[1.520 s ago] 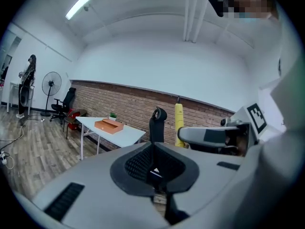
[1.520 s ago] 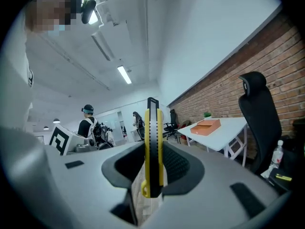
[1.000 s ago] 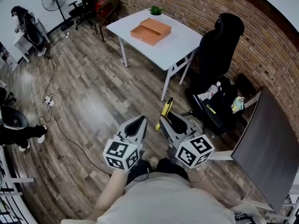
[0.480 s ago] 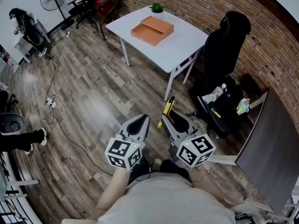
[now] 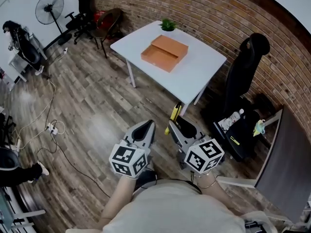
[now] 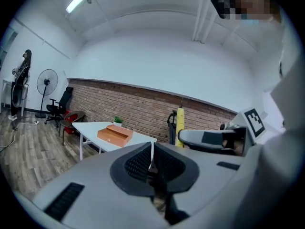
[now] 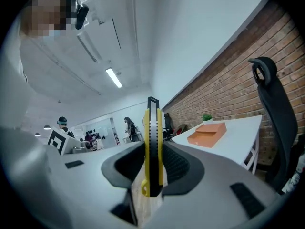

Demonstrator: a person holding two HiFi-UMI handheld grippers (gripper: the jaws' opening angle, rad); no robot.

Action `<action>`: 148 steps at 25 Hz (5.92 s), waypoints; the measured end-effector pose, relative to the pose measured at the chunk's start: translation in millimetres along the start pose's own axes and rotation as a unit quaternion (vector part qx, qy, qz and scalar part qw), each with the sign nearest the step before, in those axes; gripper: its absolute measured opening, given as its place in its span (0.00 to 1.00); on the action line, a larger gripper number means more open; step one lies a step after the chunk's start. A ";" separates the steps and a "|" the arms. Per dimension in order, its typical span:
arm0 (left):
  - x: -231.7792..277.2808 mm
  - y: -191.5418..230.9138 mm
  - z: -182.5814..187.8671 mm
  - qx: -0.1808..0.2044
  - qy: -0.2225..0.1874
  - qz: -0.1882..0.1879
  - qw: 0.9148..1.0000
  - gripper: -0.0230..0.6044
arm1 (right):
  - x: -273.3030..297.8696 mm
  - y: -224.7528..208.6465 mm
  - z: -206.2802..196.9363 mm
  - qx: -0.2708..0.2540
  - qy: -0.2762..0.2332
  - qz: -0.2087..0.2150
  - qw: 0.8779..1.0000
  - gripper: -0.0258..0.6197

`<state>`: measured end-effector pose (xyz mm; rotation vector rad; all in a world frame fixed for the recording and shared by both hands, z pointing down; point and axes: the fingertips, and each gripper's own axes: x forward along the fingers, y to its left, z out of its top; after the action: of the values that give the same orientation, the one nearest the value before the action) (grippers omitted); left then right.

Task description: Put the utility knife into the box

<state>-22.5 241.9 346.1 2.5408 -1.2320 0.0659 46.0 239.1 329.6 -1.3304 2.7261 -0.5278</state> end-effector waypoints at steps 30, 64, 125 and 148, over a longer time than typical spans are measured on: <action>150.3 221.2 53.1 -0.033 0.022 -0.019 0.999 0.06 | 265.7 -91.0 25.6 0.015 0.021 -0.004 1.000 0.22; 385.5 277.9 98.1 -0.041 0.055 -0.071 0.995 0.06 | 356.8 -295.6 82.3 0.021 0.040 -0.075 0.996 0.22; 435.8 420.8 0.1 -0.106 0.191 -0.077 0.973 0.06 | 486.5 -406.7 -94.8 -0.164 0.500 -0.073 0.847 0.22; 426.6 397.1 34.0 -0.076 0.175 -0.096 0.977 0.06 | 478.5 -376.2 -33.8 -0.105 0.374 -0.086 0.917 0.39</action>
<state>-64.6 -321.6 492.8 2.3711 -0.8207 0.3458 23.6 -336.2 530.0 -1.7146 3.3531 -0.9510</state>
